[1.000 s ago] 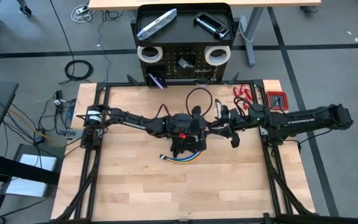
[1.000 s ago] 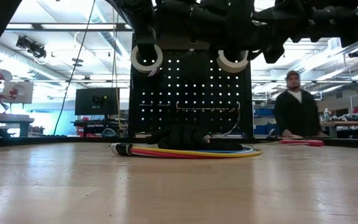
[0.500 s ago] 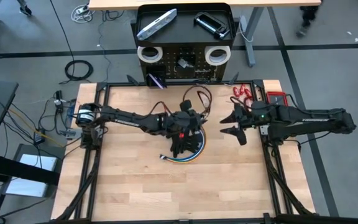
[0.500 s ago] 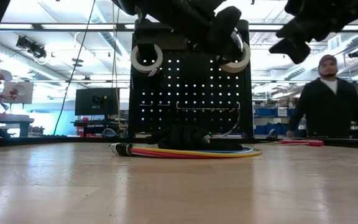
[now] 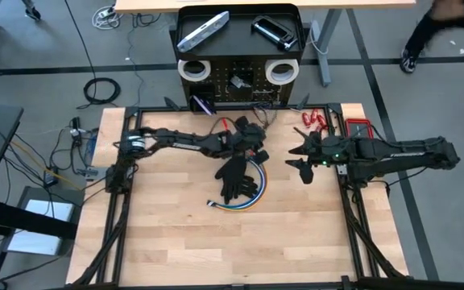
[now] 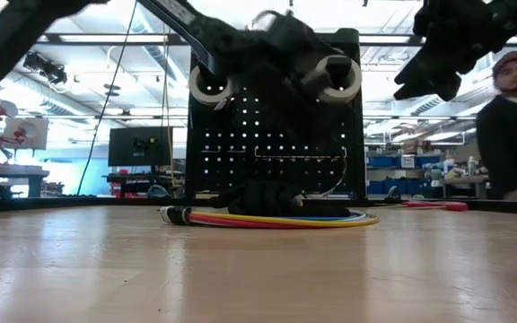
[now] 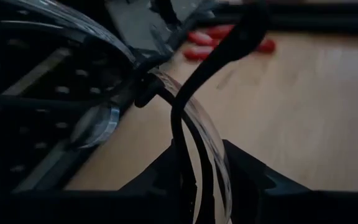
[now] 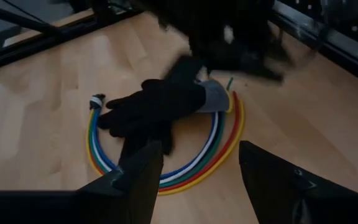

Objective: Hang tools onto peg board
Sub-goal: Hang the safety goggle on the peg board

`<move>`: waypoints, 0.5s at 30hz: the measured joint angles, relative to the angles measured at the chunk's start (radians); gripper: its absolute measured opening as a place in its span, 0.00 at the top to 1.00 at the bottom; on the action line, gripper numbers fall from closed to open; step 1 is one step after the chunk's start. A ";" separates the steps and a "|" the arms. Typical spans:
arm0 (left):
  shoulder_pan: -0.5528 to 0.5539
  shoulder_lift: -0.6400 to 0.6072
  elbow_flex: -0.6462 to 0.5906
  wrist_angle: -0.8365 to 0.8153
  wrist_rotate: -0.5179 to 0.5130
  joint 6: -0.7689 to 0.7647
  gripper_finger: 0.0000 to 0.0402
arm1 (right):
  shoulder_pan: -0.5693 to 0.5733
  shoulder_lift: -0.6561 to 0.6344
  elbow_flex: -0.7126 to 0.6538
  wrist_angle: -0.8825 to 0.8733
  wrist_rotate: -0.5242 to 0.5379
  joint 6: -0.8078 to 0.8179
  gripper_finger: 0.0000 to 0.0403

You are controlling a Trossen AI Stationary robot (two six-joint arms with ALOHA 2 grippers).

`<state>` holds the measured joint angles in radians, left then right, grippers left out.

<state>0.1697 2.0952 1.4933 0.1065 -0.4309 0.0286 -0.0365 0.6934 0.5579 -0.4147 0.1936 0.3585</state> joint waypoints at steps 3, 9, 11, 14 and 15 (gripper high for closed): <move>-0.009 0.073 0.076 -0.054 -0.045 0.044 0.76 | 0.021 0.025 0.000 0.005 0.034 0.015 0.46; 0.009 0.162 0.235 -0.222 -0.047 0.151 0.76 | 0.084 0.068 -0.023 -0.009 0.046 0.071 0.46; 0.020 0.184 0.291 -0.312 -0.046 0.178 0.76 | 0.111 0.073 -0.039 -0.030 0.045 0.104 0.46; 0.043 0.203 0.372 -0.405 -0.043 0.209 0.76 | 0.153 0.072 -0.066 -0.039 0.074 0.159 0.46; 0.053 0.207 0.389 -0.430 -0.044 0.226 0.76 | 0.167 0.072 -0.076 -0.034 0.094 0.170 0.46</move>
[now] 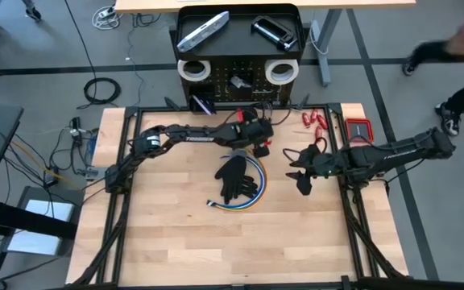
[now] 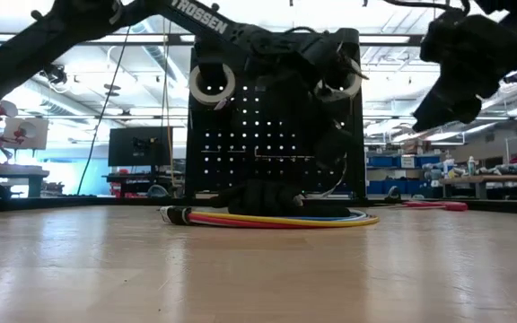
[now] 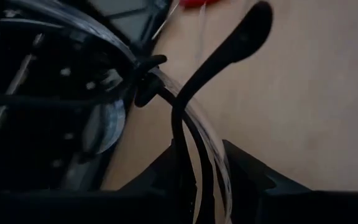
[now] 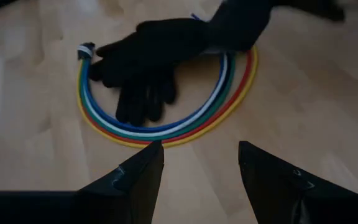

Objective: Hang tools onto peg board
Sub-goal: Hang the safety goggle on the peg board

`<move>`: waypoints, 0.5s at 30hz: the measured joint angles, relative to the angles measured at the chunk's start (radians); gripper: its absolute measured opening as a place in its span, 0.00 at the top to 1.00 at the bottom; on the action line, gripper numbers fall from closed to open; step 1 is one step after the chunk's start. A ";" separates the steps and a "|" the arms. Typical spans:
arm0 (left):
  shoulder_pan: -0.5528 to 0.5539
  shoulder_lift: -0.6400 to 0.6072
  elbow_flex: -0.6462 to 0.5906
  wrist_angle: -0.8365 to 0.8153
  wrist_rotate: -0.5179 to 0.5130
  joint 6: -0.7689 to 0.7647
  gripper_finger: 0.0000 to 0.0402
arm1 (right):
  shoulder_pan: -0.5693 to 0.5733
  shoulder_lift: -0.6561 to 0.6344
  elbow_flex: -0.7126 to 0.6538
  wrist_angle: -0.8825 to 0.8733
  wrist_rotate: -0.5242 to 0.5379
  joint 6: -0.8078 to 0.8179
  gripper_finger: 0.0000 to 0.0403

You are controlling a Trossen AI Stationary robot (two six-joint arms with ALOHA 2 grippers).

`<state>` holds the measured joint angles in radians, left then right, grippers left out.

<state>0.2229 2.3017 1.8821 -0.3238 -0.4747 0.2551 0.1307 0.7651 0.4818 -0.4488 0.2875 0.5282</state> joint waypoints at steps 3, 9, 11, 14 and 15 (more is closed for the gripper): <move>0.025 0.029 0.039 -0.066 -0.004 0.044 0.76 | 0.038 0.001 -0.040 0.046 0.066 0.030 0.47; 0.054 0.063 0.090 -0.088 0.009 0.099 0.76 | 0.081 0.008 -0.127 0.163 0.112 0.073 0.47; 0.058 0.070 0.090 -0.054 0.015 0.135 0.76 | 0.084 0.007 -0.141 0.187 0.112 0.079 0.47; 0.059 0.077 0.088 -0.017 0.016 0.176 0.76 | 0.084 0.010 -0.144 0.187 0.112 0.079 0.47; 0.059 0.078 0.088 -0.001 0.023 0.188 0.76 | 0.084 0.010 -0.144 0.188 0.112 0.077 0.47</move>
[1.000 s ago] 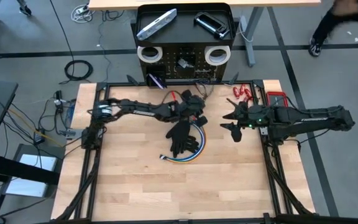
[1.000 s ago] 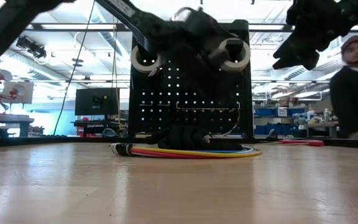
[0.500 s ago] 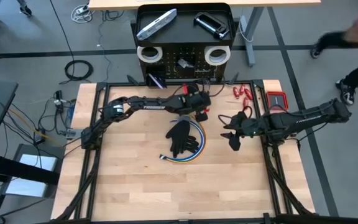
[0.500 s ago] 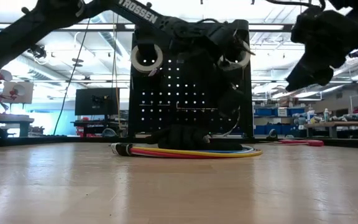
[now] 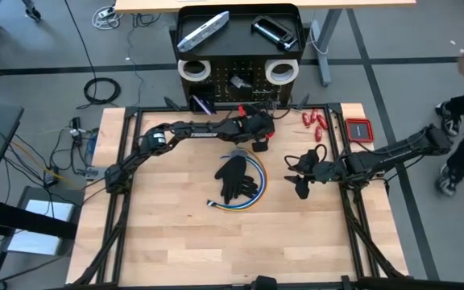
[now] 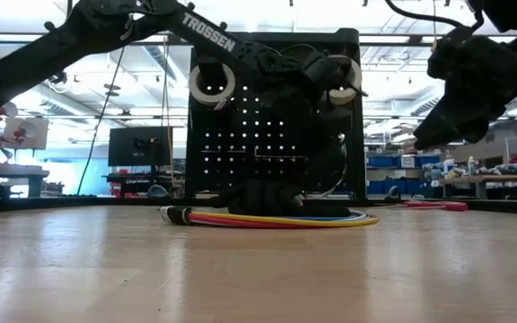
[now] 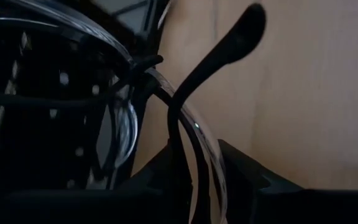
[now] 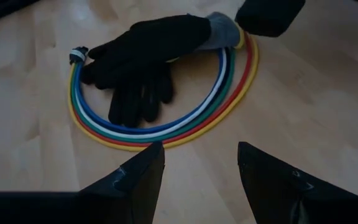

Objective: Hang tools onto peg board
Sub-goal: Hang the safety goggle on the peg board

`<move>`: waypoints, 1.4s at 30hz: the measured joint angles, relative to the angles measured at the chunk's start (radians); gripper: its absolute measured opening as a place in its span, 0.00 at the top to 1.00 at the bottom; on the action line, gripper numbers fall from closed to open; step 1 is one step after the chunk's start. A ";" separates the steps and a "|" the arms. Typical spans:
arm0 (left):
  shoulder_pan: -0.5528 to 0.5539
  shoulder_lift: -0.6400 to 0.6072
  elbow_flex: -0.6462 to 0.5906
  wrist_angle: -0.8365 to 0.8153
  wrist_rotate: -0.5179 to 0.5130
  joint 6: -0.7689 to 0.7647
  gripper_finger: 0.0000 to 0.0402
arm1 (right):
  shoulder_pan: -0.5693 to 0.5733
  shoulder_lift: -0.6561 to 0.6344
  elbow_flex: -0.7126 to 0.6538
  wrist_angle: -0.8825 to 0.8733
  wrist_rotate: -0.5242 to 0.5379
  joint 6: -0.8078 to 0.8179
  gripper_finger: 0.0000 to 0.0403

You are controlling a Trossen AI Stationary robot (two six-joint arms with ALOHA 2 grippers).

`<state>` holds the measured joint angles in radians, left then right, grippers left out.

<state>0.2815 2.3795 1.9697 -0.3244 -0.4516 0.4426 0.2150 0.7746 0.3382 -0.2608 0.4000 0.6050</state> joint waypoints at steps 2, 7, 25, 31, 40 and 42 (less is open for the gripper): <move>0.004 0.001 0.001 0.018 0.024 0.007 0.76 | 0.000 0.003 0.000 0.002 0.000 -0.003 0.47; 0.041 0.015 -0.001 -0.011 0.026 0.007 0.76 | 0.000 0.013 0.000 0.013 0.000 -0.004 0.47; 0.092 0.011 0.052 -0.175 0.187 0.107 0.77 | 0.000 0.026 0.000 0.020 0.000 -0.006 0.47; 0.113 0.009 0.155 -0.319 0.318 0.183 0.77 | -0.002 0.026 0.000 0.026 0.001 -0.012 0.47; 0.168 0.016 0.189 -0.415 0.362 0.293 0.77 | -0.002 0.026 0.000 0.050 0.022 -0.007 0.47; 0.175 0.022 0.188 -0.419 0.360 0.307 0.77 | -0.002 0.026 0.000 0.058 0.024 0.002 0.47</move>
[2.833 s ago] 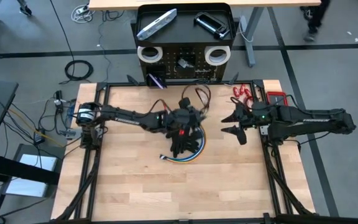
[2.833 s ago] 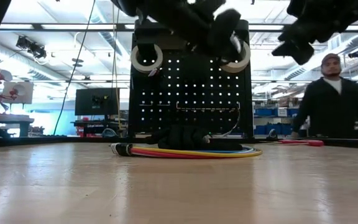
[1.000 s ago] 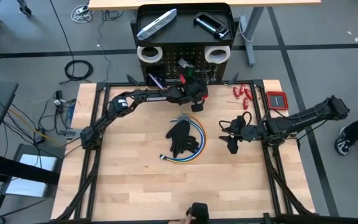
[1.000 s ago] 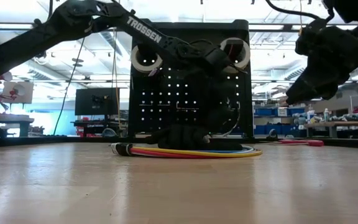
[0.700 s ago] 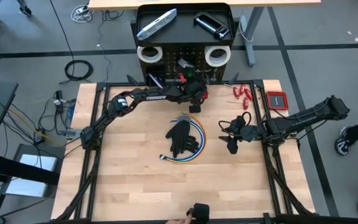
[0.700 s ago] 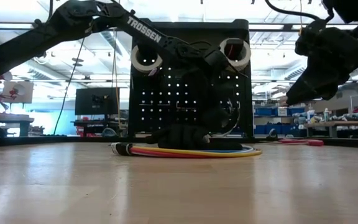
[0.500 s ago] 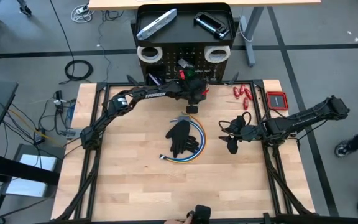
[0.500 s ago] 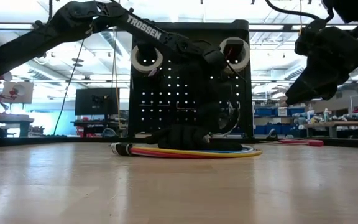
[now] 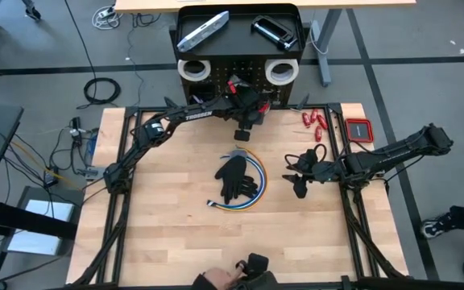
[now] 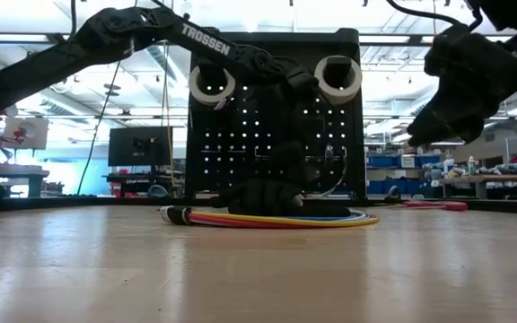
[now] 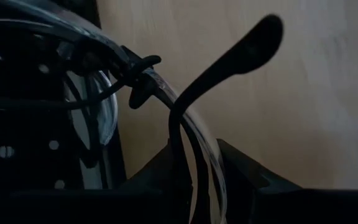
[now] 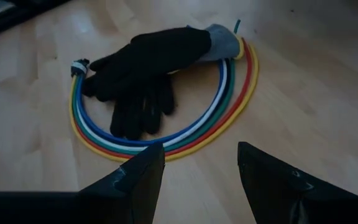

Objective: Hang tools onto peg board
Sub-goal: Hang the safety goggle on the peg board

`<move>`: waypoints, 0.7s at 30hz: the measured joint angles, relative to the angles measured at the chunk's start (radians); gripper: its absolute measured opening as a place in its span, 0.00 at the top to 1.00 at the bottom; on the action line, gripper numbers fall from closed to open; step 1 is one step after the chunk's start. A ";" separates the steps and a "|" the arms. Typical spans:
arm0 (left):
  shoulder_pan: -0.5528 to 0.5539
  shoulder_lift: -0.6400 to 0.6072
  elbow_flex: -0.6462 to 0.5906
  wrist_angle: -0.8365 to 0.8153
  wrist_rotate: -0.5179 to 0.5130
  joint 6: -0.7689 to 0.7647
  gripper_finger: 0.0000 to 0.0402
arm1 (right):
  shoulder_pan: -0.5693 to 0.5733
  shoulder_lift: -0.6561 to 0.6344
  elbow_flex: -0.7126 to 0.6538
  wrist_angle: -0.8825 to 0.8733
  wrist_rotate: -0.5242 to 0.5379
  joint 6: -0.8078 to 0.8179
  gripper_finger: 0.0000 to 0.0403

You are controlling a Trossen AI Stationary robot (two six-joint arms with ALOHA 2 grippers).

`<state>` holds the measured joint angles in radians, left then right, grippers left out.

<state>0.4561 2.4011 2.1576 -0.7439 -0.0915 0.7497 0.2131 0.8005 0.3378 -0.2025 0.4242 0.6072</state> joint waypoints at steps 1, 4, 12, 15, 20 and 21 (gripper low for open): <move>0.001 0.001 -0.001 -0.002 -0.001 0.011 0.77 | 0.000 0.000 0.000 0.005 0.001 0.007 0.47; 0.002 0.002 -0.002 0.022 -0.003 0.056 0.77 | 0.000 0.000 0.000 0.015 0.005 0.025 0.47; 0.009 0.002 -0.002 0.054 -0.040 0.084 0.77 | 0.000 0.000 0.000 0.054 0.005 0.053 0.47; 0.014 0.006 -0.002 0.056 -0.041 0.085 0.77 | 0.000 0.000 0.000 0.053 0.005 0.067 0.47; 0.021 0.029 -0.002 0.075 -0.033 0.086 0.77 | 0.000 0.000 0.000 0.053 0.005 0.078 0.47; 0.021 0.031 -0.002 0.067 -0.033 0.089 0.77 | 0.000 0.000 0.000 0.053 0.004 0.078 0.47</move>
<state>0.4774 2.4323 2.1557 -0.6771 -0.1248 0.8386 0.2127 0.8005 0.3378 -0.1493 0.4286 0.6857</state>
